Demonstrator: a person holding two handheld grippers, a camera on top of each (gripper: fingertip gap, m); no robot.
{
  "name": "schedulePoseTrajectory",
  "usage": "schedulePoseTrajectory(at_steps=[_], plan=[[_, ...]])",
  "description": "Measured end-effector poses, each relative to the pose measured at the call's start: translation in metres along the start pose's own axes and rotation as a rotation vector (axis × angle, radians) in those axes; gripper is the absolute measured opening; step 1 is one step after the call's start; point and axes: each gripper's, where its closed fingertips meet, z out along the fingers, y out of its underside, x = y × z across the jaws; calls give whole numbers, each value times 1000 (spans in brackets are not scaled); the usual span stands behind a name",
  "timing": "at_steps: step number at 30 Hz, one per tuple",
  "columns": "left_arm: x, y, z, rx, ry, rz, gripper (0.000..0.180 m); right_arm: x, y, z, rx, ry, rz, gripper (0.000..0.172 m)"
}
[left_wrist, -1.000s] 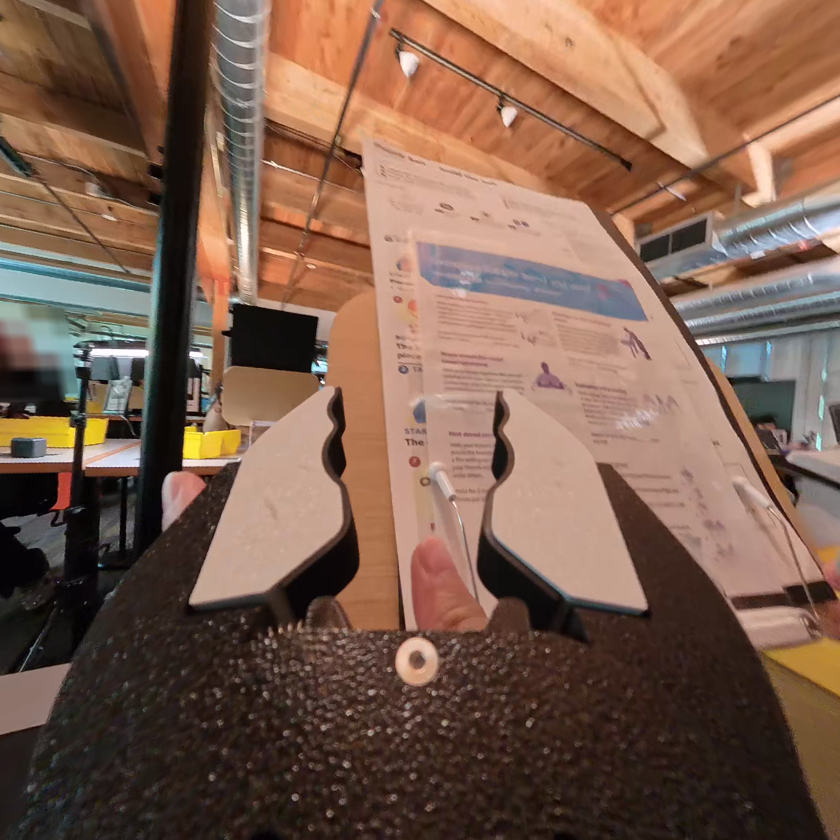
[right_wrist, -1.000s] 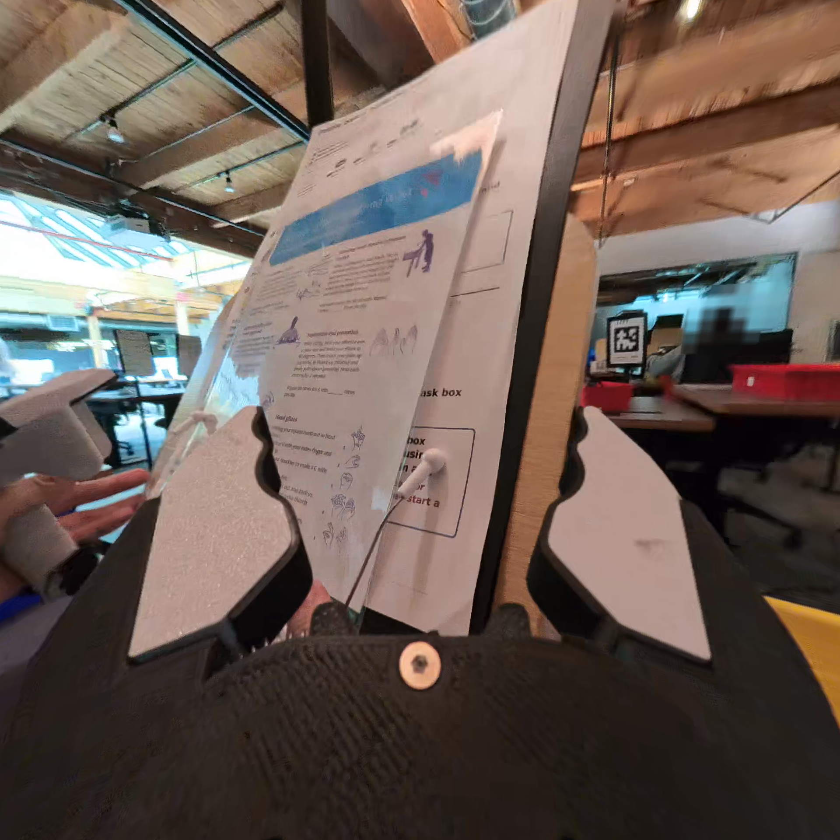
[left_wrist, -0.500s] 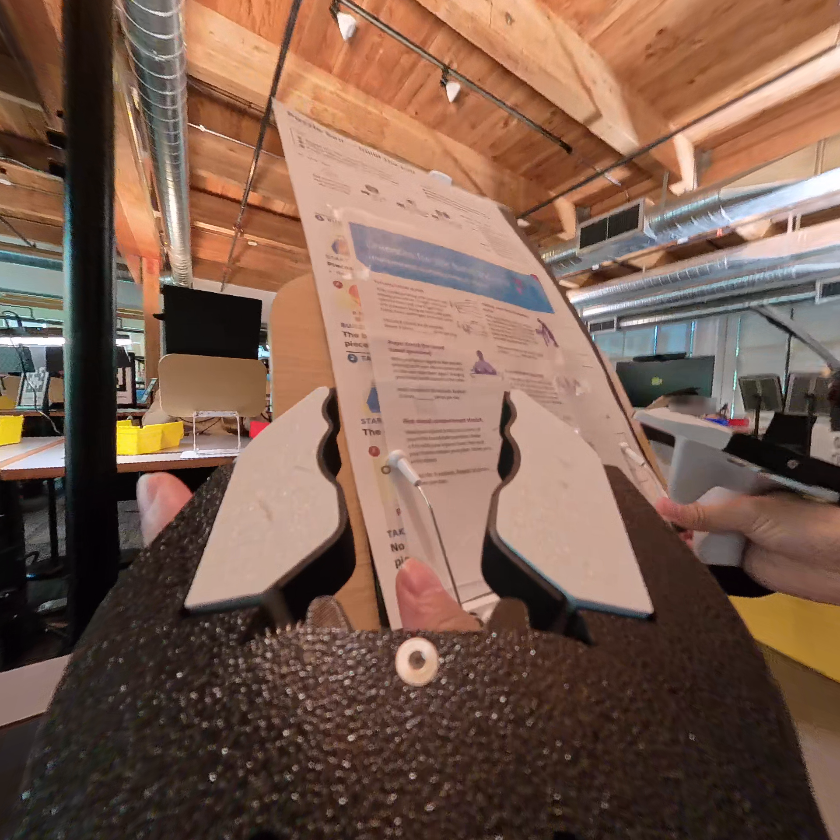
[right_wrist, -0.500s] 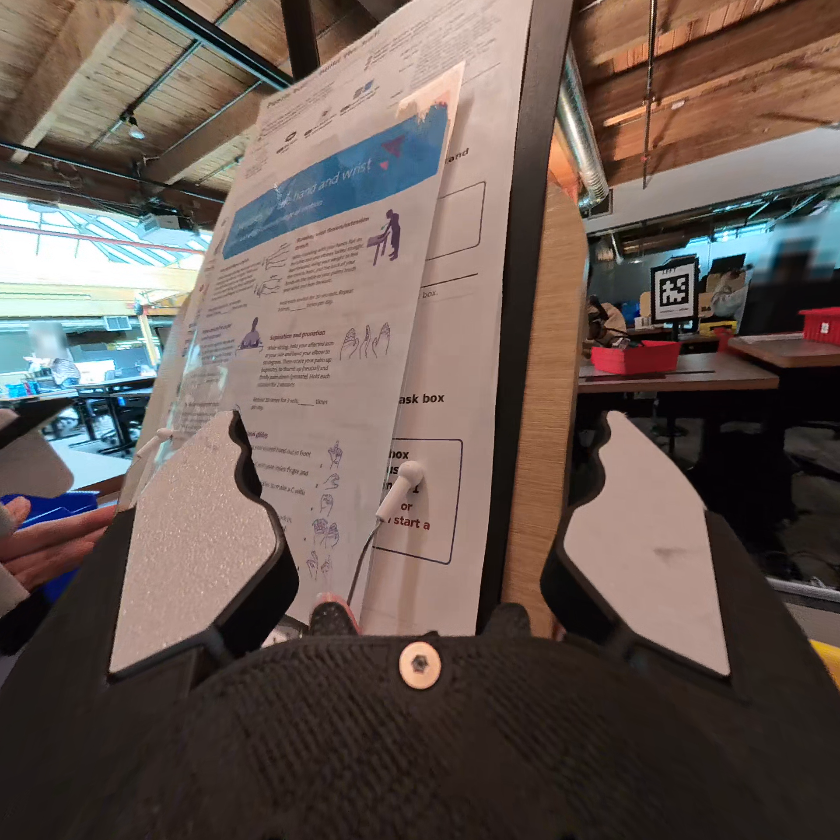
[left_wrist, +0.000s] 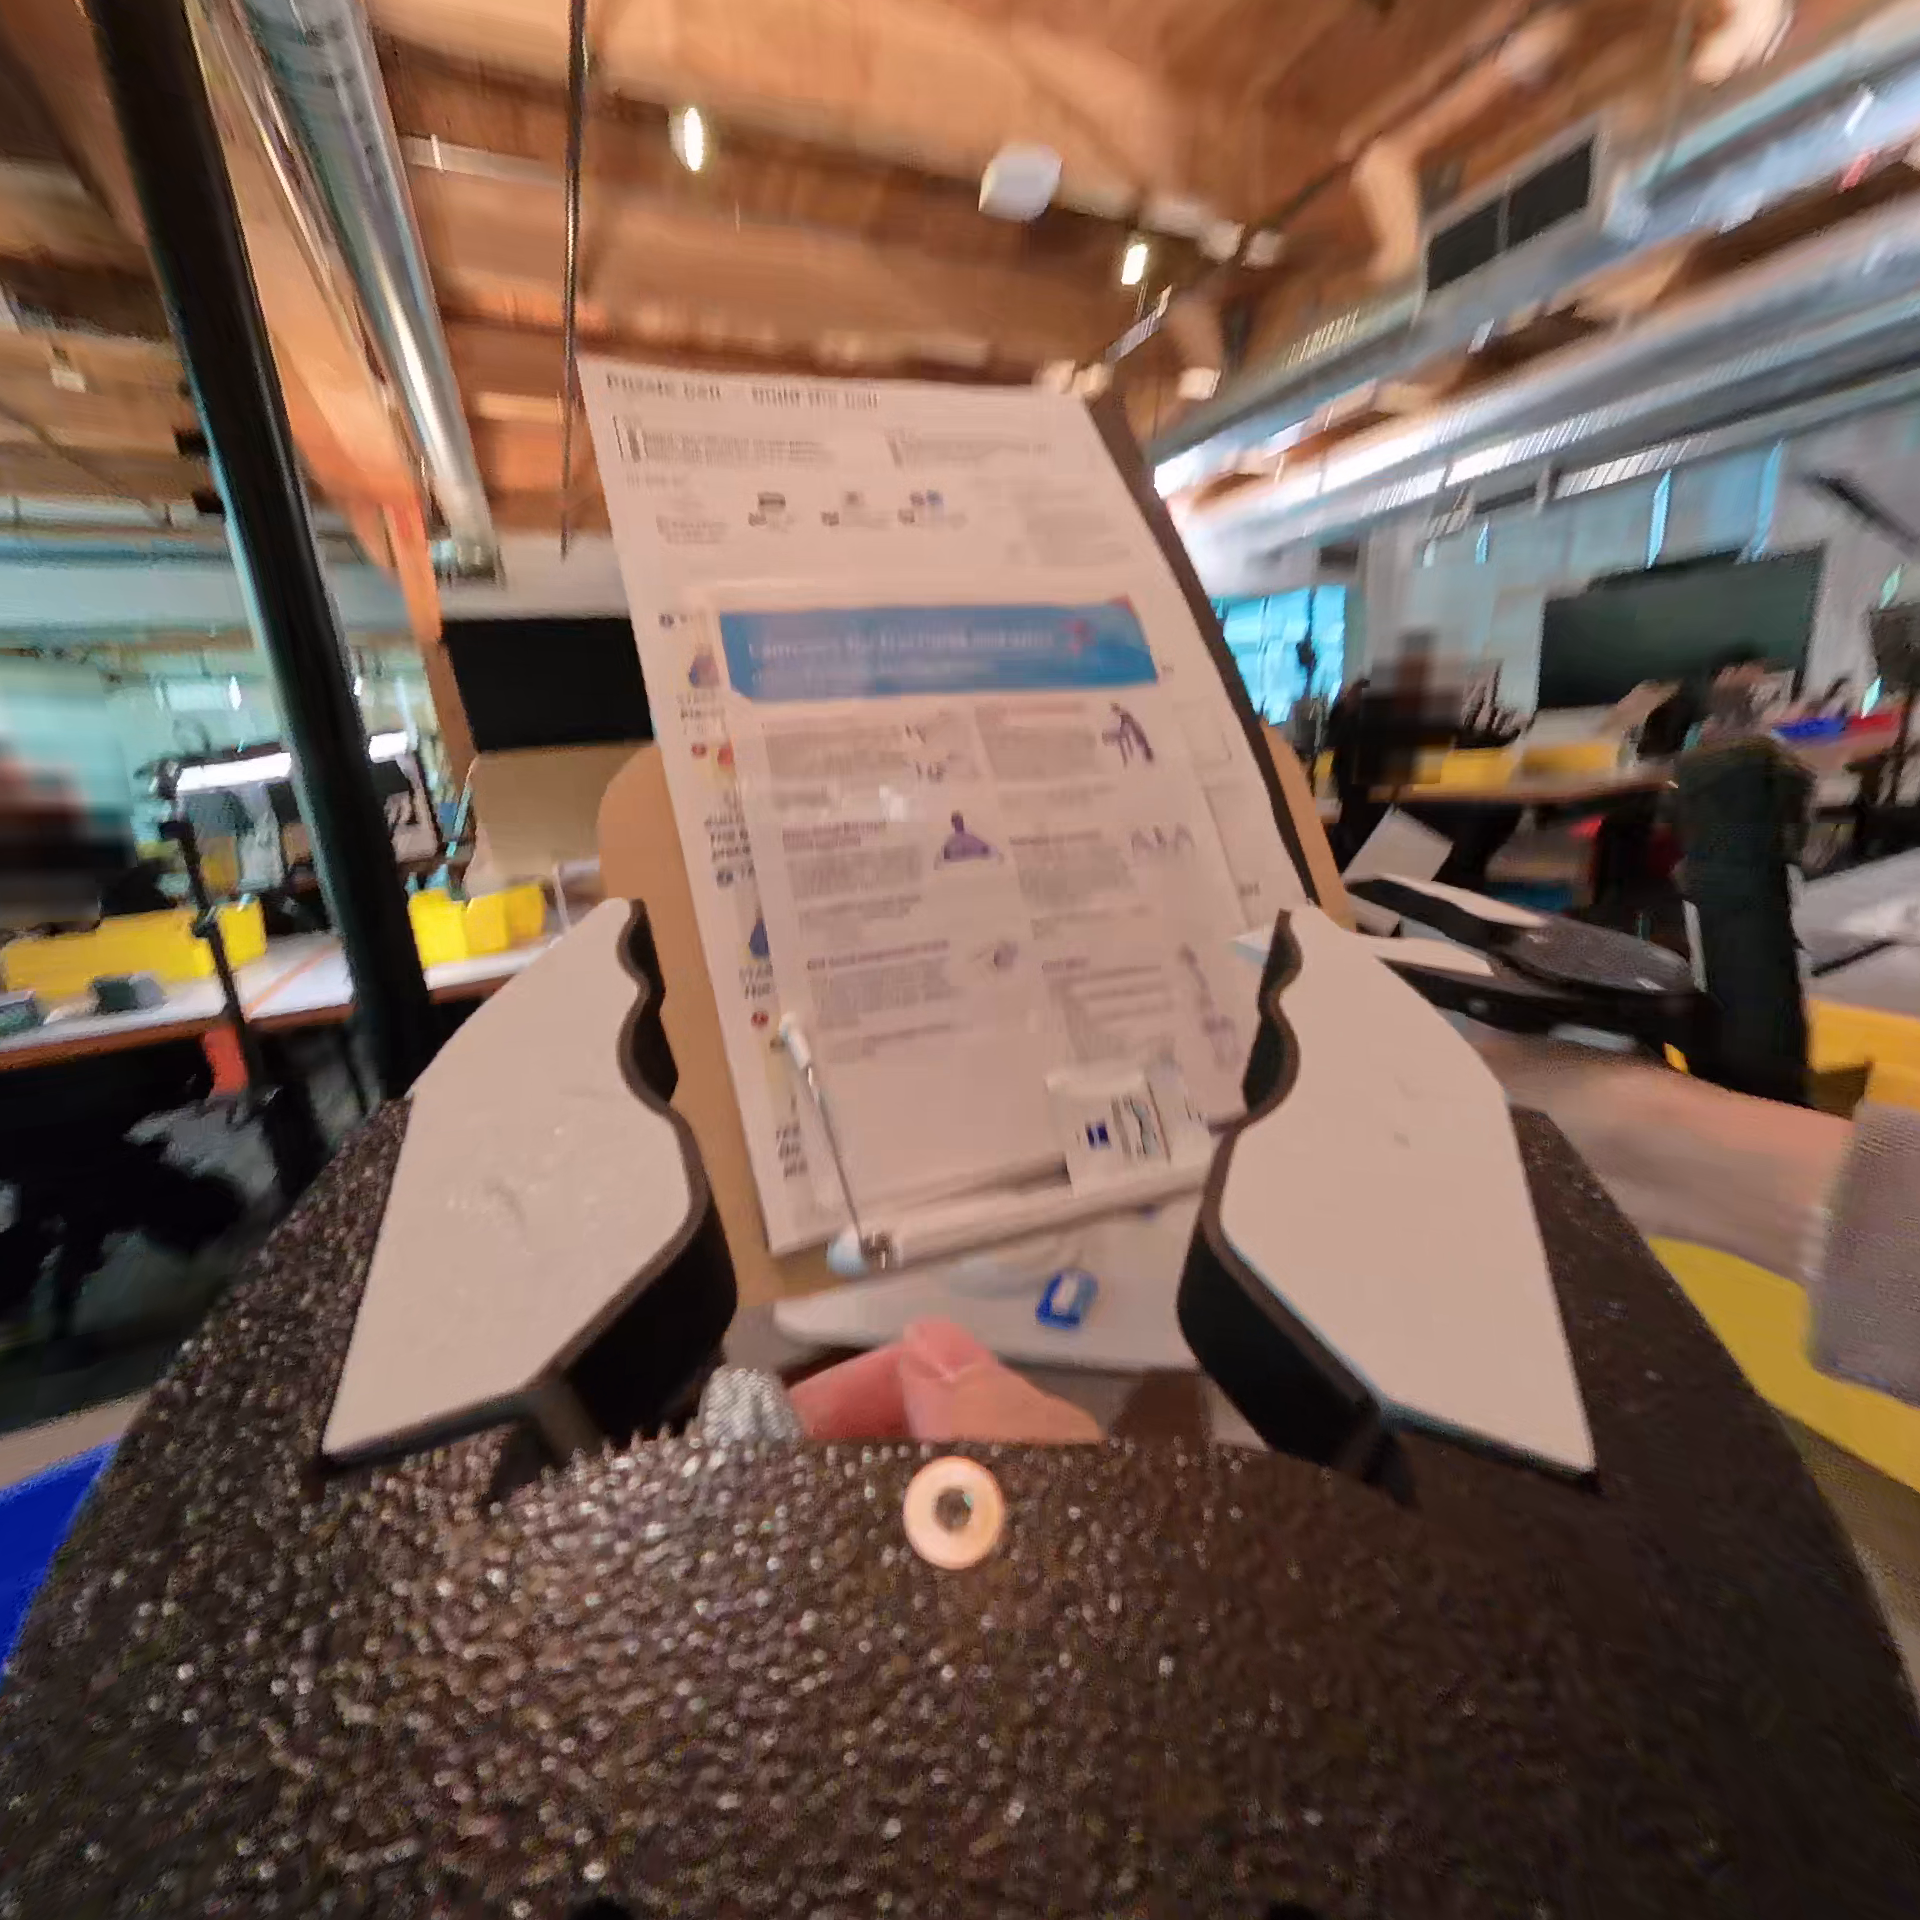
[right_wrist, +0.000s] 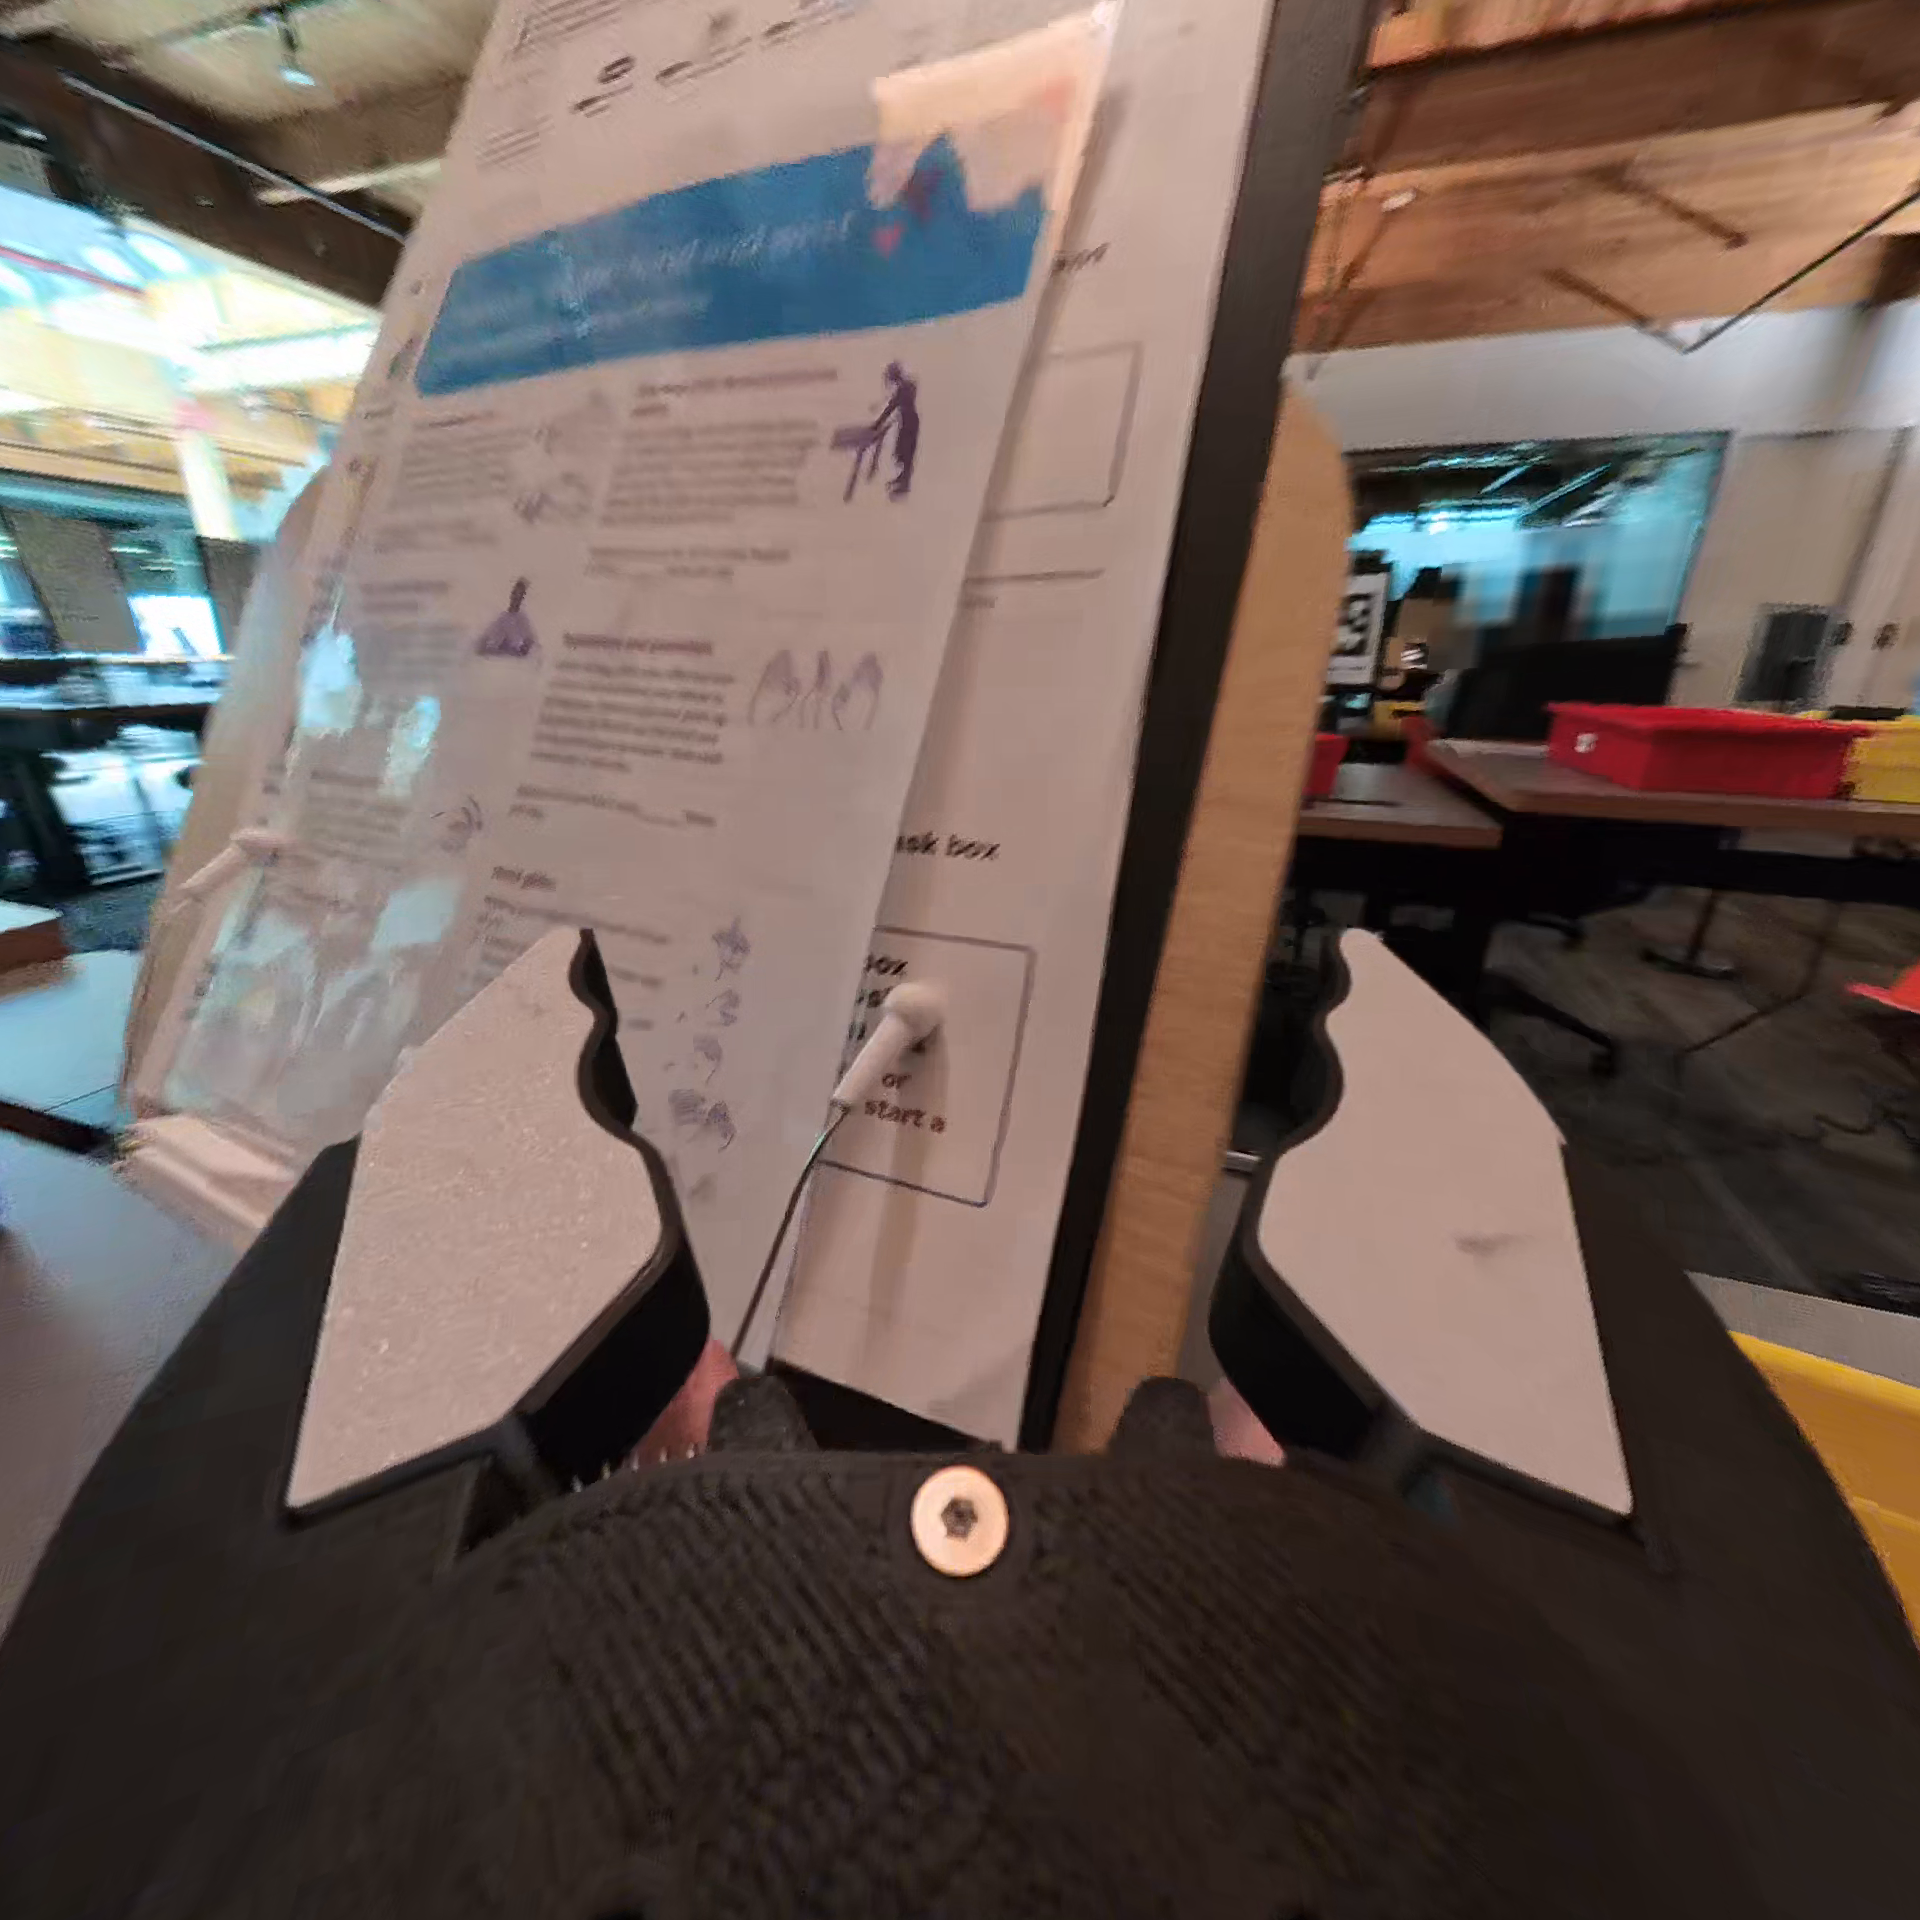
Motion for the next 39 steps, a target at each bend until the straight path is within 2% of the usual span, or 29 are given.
schedulePoseTrajectory(at_steps=[1, 3, 5, 6, 8, 10, 13, 16, 17, 19, 22, 24, 27, 29, 30, 31, 34, 36, 38, 39], plan=[[3, -4, -12, -49, -3, 8, 109, -7, 4, 0, 4, -43, 25, 132], [4, -10, -38, -109, 12, 22, 113, -9, 10, -5, 37, -36, 85, 131], [2, -13, -57, -98, 18, -21, 113, -6, 16, -16, 85, 29, 146, 119], [2, -15, -60, -51, 29, -56, 113, -14, 15, -24, 139, 20, 135, 118], [1, -18, -56, 67, 42, -123, 114, -27, 8, -42, 239, 35, 73, 123], [-1, -15, -40, 158, 56, -109, 110, -43, -1, -58, 283, 67, -12, 124], [-27, 7, -2, 169, -28, -36, 109, -79, -5, -75, 269, 3, -175, 133], [-33, 34, 25, 26, -24, -98, 103, -99, 7, -85, 144, -87, -189, 140], [-26, 35, 24, -4, -2, -89, 99, -102, 9, -91, 116, -108, -177, 141], [-17, 30, 10, -66, -6, -44, 102, -111, 11, -105, 73, -190, -161, 135], [-28, 19, -30, -213, -99, 33, 110, -113, 16, -123, -101, -261, -48, 135], [-49, 24, -63, -378, -154, 67, 112, -117, 22, -138, -247, -312, 25, 133], [-98, 59, -119, -725, -235, 47, 113, -141, 33, -172, -460, -492, 66, 134], [-145, 75, -154, -883, -450, 28, 109, -141, 42, -187, -562, -470, 26, 133], [-160, 81, -168, -939, -524, 5, 94, -135, 44, -190, -574, -405, -20, 131], [-164, 88, -175, -981, -523, -30, 82, -133, 42, -194, -570, -382, -68, 130], [-150, 102, -175, -993, -368, -221, 107, -146, 41, -216, -585, -459, -49, 126], [-154, 106, -175, -988, -356, -327, 114, -153, 44, -232, -606, -521, -12, 121], [-158, 112, -181, -1033, -388, -451, 83, -152, 50, -248, -633, -552, -28, 121], [-159, 116, -185, -1076, -388, -501, 76, -147, 52, -253, -634, -533, -53, 121]])
